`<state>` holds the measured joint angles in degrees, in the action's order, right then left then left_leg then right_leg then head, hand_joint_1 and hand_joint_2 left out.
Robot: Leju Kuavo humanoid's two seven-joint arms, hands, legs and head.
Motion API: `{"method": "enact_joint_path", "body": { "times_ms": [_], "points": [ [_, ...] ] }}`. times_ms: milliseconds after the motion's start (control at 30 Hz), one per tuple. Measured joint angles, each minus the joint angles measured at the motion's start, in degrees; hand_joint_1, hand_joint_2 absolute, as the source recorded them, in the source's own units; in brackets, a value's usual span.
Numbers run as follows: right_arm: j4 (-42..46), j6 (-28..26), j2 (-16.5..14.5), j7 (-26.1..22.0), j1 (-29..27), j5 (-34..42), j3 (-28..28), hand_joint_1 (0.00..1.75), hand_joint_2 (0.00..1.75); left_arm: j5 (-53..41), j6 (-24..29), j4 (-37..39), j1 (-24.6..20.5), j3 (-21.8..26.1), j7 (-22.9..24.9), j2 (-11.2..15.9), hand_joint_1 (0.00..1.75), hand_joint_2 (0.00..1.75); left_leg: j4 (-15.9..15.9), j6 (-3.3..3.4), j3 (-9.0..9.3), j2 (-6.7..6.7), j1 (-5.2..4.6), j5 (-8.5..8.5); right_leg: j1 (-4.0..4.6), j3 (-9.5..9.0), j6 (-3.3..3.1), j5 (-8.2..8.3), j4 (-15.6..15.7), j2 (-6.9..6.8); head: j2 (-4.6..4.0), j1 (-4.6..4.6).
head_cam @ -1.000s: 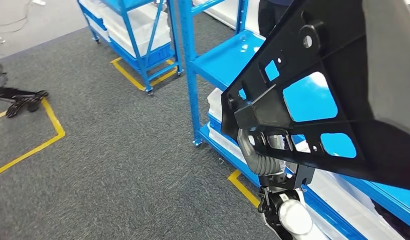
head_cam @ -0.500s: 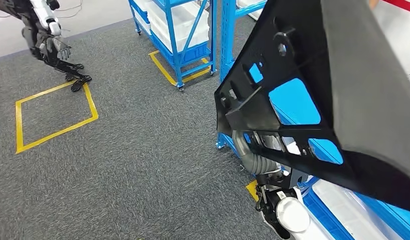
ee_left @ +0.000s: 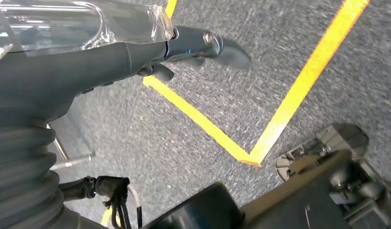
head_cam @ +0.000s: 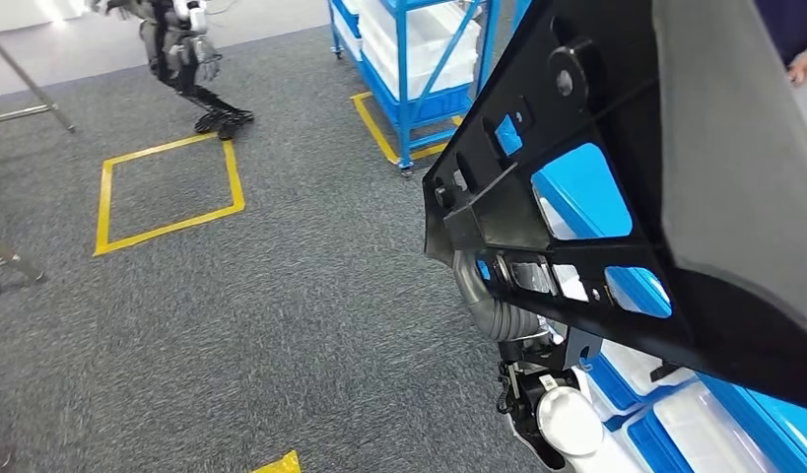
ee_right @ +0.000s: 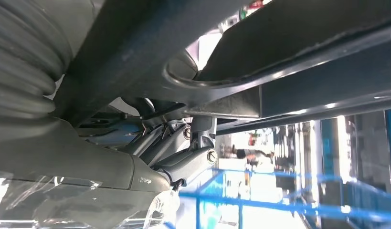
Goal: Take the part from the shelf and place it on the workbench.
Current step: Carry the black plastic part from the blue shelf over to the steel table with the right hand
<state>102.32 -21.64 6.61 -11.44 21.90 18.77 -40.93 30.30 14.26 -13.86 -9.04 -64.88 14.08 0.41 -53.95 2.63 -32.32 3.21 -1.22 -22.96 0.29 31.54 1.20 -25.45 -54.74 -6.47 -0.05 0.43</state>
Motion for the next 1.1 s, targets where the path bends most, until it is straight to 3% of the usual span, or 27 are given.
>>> {"method": "enact_joint_path", "body": {
  "times_ms": [67,133,200,233,267,300,367,433,500,567,633,700,733,767,800,867,933,1000,1033,1100],
  "points": [
    [0.0,0.0,-0.1,0.0,0.0,-0.1,0.0,1.75,1.75,0.0,-0.2,0.0,-0.1,0.0,0.1,-0.1,0.0,1.75,0.5,0.61,0.34,-1.49,0.42,0.44,-0.21,0.67,0.5,-1.78,-2.3,1.97,0.01,0.05],
    [0.0,0.0,0.0,-0.1,-0.1,-0.1,-0.1,1.75,1.75,0.0,-0.4,0.0,-0.1,0.0,0.1,-0.1,0.0,1.75,0.7,0.91,0.57,-2.88,0.69,0.61,-0.42,3.81,0.86,-5.39,-9.5,5.09,0.01,0.2],
    [0.0,0.0,0.0,0.0,-0.3,-0.1,-0.1,1.75,1.75,0.0,-0.6,0.0,-0.2,0.0,0.1,-0.1,0.0,1.75,0.7,0.97,0.63,-4.41,0.8,0.62,-0.6,7.49,1.17,-7.56,-16.5,6.04,0.01,0.28],
    [0.0,-0.1,0.0,0.0,-0.4,-0.1,-0.1,1.75,1.75,0.1,-0.7,0.0,-0.2,0.0,0.1,-0.1,0.0,1.75,0.7,0.93,0.7,-5.24,0.88,0.59,-0.73,8.13,1.32,-7.06,-17.3,6.11,0.01,0.28],
    [0.0,-0.1,0.0,0.0,-0.4,-0.1,-0.2,1.75,1.75,0.1,-0.7,0.0,-0.2,0.0,0.2,-0.1,0.0,1.75,0.6,0.83,0.81,-6.07,1.0,0.53,-0.91,7.62,1.45,-5.45,-15.6,6.21,0.01,0.27],
    [0.0,0.0,0.0,0.0,-0.4,-0.1,-0.2,1.75,1.75,0.1,-0.8,0.0,-0.3,0.0,0.2,-0.1,0.0,1.75,0.5,0.65,0.93,-6.9,1.17,0.41,-1.16,6.16,1.63,-3.12,-12.0,6.62,0.01,0.27],
    [0.0,0.0,0.0,0.0,-0.4,-0.1,-0.2,1.75,1.75,0.1,-0.8,0.0,-0.5,0.0,0.2,-0.1,0.0,1.75,0.0,0.04,0.8,-8.36,1.4,0.04,-1.84,2.76,1.99,0.39,-4.2,9.04,0.01,0.28],
    [-0.1,0.1,0.0,-0.1,-0.4,0.0,-0.2,1.75,1.75,0.2,-0.8,0.0,-0.7,0.0,0.2,-0.1,0.0,1.75,-0.4,-0.67,0.17,-9.59,1.55,-0.09,-2.02,1.37,1.83,0.99,-0.9,10.59,0.0,0.23],
    [-0.1,0.2,-0.2,-0.2,-0.2,0.0,-0.3,1.75,1.75,0.3,-0.7,0.0,-0.7,0.0,0.2,0.0,0.0,1.75,-0.4,-1.28,-0.28,-10.54,1.82,-0.07,-1.77,1.31,1.06,0.81,-0.8,9.53,0.0,0.14],
    [-0.1,0.3,-0.5,-0.4,0.1,0.0,-0.4,1.75,1.75,0.5,-0.8,0.0,-0.6,0.1,0.2,0.0,0.0,1.75,-2.5,-1.82,-1.15,-8.62,1.81,-1.36,-1.71,1.07,0.2,0.76,-0.6,8.16,0.01,0.0],
    [-0.1,0.4,-0.8,-0.6,0.2,-0.1,-0.4,1.75,1.75,0.9,-1.2,0.0,-0.8,0.2,0.2,0.2,0.0,1.75,-9.1,-2.26,-3.99,-5.36,1.61,-4.67,-1.47,0.85,-0.43,0.62,-0.5,6.7,0.0,-0.16],
    [-0.1,0.4,-0.9,-0.9,0.1,-0.1,-0.6,1.75,1.75,1.1,-1.6,0.0,-1.3,0.4,0.2,0.3,0.0,1.75,-16.6,-2.41,-7.24,-4.25,1.59,-7.52,-1.12,0.77,-0.76,0.45,-0.5,5.12,0.01,-0.22],
    [-0.1,0.4,-1.0,-0.9,0.1,-0.2,-0.7,1.75,1.75,1.2,-1.7,0.0,-1.4,0.4,0.2,0.4,0.0,1.75,-17.9,-2.33,-7.71,-4.1,1.56,-7.63,-0.98,0.72,-0.86,0.36,-0.5,4.35,0.01,-0.23],
    [-0.2,0.4,-1.1,-1.0,0.1,-0.2,-0.8,1.75,1.75,1.1,-1.9,0.0,-1.4,0.5,0.3,0.4,0.0,1.75,-16.9,-2.12,-7.05,-3.94,1.5,-6.7,-0.86,0.63,-0.92,0.26,-0.5,3.68,0.01,-0.23],
    [-0.2,0.4,-1.2,-1.1,0.1,-0.3,-0.9,1.75,1.75,1.1,-1.9,0.0,-1.2,0.5,0.4,0.5,0.0,1.75,-13.6,-1.78,-5.32,-3.49,1.35,-4.86,-0.75,0.48,-0.95,0.14,-0.5,3.09,0.01,-0.23],
    [-0.2,0.4,-1.5,-1.3,0.0,-0.3,-0.9,1.75,1.75,1.0,-2.0,0.0,-0.6,0.4,0.7,0.8,0.0,1.75,-5.3,-0.84,-1.3,-1.09,0.5,-1.54,-0.52,0.21,-0.86,-0.09,-0.5,2.1,0.0,-0.25],
    [-0.2,0.4,-1.6,-1.4,-0.1,-0.5,-1.0,1.75,1.75,1.0,-2.0,0.0,0.0,0.4,0.8,1.0,0.0,1.75,-0.9,-0.13,0.49,0.59,-0.37,-0.75,-0.29,0.22,-0.64,-0.21,-0.5,1.01,-0.01,-0.28],
    [-0.2,0.4,-1.7,-1.4,-0.1,-0.6,-1.0,1.75,1.75,1.1,-2.0,0.0,0.1,0.4,0.8,1.1,0.0,1.75,0.0,0.26,0.63,-0.29,-0.48,-0.82,-0.2,0.2,-0.25,-0.31,-0.4,-0.17,0.01,-0.31],
    [-0.1,0.4,-1.8,-1.4,-0.1,-0.7,-1.0,1.75,1.75,1.0,-2.0,0.0,0.1,0.5,0.8,1.2,0.0,1.75,0.4,0.41,0.82,-0.97,-0.31,-0.61,-0.3,0.14,0.0,-0.59,-0.6,0.21,0.01,-0.31],
    [-0.1,0.4,-1.9,-1.5,-0.2,-0.8,-1.1,1.75,1.75,0.8,-2.0,0.0,0.0,0.4,0.8,1.2,0.0,1.75,1.0,0.79,1.41,-2.2,0.21,-0.18,-0.51,1.35,0.5,-2.59,-3.7,2.9,0.01,-0.29]
  ]
}}
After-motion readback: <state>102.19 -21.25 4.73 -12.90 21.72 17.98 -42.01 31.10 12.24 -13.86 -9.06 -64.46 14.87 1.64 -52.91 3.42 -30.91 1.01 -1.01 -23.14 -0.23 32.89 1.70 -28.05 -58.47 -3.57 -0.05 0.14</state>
